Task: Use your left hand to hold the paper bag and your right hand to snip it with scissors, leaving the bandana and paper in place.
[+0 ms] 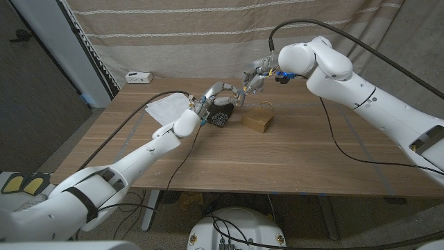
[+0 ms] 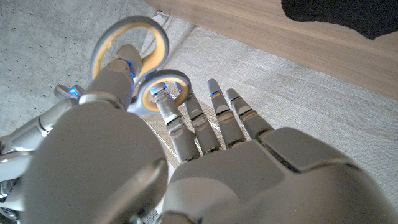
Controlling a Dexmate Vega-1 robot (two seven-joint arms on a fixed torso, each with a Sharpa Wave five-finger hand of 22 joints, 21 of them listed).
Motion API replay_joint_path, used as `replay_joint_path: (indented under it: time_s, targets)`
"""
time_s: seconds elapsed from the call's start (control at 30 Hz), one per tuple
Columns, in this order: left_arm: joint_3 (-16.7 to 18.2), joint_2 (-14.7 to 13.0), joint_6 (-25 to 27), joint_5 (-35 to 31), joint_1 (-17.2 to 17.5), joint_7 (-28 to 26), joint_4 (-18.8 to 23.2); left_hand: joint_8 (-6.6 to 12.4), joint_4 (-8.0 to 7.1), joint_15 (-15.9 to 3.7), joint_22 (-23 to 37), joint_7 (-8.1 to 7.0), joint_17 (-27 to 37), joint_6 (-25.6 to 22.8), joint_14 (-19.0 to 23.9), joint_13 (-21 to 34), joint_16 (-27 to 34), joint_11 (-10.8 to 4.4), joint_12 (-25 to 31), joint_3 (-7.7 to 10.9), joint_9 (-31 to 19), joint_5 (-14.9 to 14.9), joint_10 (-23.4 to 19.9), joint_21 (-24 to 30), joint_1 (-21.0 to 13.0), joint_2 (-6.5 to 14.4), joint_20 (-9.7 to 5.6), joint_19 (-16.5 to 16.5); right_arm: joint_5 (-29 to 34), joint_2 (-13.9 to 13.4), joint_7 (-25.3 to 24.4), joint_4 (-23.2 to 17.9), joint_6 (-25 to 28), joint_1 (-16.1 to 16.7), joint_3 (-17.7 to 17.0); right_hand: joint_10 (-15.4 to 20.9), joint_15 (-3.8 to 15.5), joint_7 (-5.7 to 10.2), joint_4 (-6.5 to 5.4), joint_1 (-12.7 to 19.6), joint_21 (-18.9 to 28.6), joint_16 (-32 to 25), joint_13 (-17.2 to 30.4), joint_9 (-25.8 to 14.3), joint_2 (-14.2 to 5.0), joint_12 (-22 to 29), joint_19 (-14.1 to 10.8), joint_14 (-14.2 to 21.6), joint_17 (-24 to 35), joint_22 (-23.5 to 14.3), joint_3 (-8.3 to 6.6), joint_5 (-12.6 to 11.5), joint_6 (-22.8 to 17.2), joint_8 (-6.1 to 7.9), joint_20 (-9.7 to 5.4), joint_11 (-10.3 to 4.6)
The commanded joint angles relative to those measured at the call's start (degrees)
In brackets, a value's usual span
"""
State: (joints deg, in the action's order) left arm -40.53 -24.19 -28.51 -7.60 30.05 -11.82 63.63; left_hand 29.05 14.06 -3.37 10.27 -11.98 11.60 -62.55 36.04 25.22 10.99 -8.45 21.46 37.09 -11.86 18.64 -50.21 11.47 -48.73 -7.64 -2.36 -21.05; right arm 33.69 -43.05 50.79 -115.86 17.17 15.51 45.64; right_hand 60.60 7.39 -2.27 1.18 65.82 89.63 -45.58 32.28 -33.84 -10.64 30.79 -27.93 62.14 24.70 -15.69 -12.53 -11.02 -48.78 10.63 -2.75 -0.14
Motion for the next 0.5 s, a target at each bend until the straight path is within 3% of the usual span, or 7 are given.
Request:
replay_joint_path:
  time_s: [0.03, 0.17, 0.4, 0.5]
  targets:
    - [-0.56, 1.47, -1.99, 1.03, -1.04, 0.61, -2.89, 1.12, -7.3, -9.75, 0.17, 0.01, 0.25, -1.0, 0.17, -0.33, -0.06, -3.78, 2.38, 8.14, -2.53, 0.34, -14.02, 0.16, -2.53, 1.02, -7.79, 0.01, -1.05, -0.15, -0.42, 0.46, -0.04, -0.38, -0.02, 7.03, 5.71, -0.06, -1.11, 1.12, 0.31, -0.22, 0.3, -0.34, -1.02, 0.14, -0.41, 0.54, 0.13, -0.14, -6.17, -0.22, -1.24, 0.47, -8.9, -6.49]
    - [-0.83, 1.32, -2.01, 0.46, -1.29, 0.66, -2.98, 1.62, -6.53, -9.73, 0.15, 0.01, 0.2, -1.02, 0.01, -0.49, -0.1, -3.77, 2.57, 7.77, -2.49, 0.51, -14.78, 0.13, -2.21, -1.64, -7.69, -0.09, -1.05, -0.18, -0.64, 0.68, -0.05, -0.5, 0.12, 6.96, 5.7, -0.11, -1.08, 1.17, 0.32, -0.22, 0.36, -0.43, -1.04, 0.09, -0.46, 0.56, 0.14, -0.12, -6.2, -0.23, -1.15, 0.48, -8.9, -6.45]
    - [-1.08, 1.08, -1.93, -0.91, -1.25, -0.52, -2.68, 1.75, -5.57, -9.68, 0.16, -0.01, 0.19, -0.18, -0.23, -0.44, -0.13, -3.83, 2.47, 6.75, -2.53, 0.76, -14.5, 0.13, -2.13, -3.14, -7.49, -0.18, -1.21, -0.05, -0.54, 0.77, -0.02, -0.8, 0.36, 7.06, 5.7, -0.23, -1.09, 1.19, 0.3, -0.21, 0.35, -0.48, -1.04, 0.05, -0.44, 0.58, 0.12, -0.09, -6.23, -0.21, -1.11, 0.46, -8.9, -6.51]
    - [-1.2, 1.0, -1.67, -1.47, -1.19, -0.98, -2.39, 2.0, -4.8, -9.66, 0.15, -0.06, 0.19, 0.62, -0.5, -0.12, -0.12, -3.78, 2.48, 4.9, -2.7, 1.07, -14.03, 0.1, -1.77, -3.64, -7.38, -0.22, -1.68, 0.03, -0.47, 0.84, -0.04, -0.86, 0.32, 7.09, 5.71, -0.32, -1.07, 1.23, 0.31, -0.24, 0.37, -0.51, -1.02, 0.03, -0.46, 0.63, 0.15, -0.07, -6.24, -0.21, -1.16, 0.48, -8.9, -6.5]
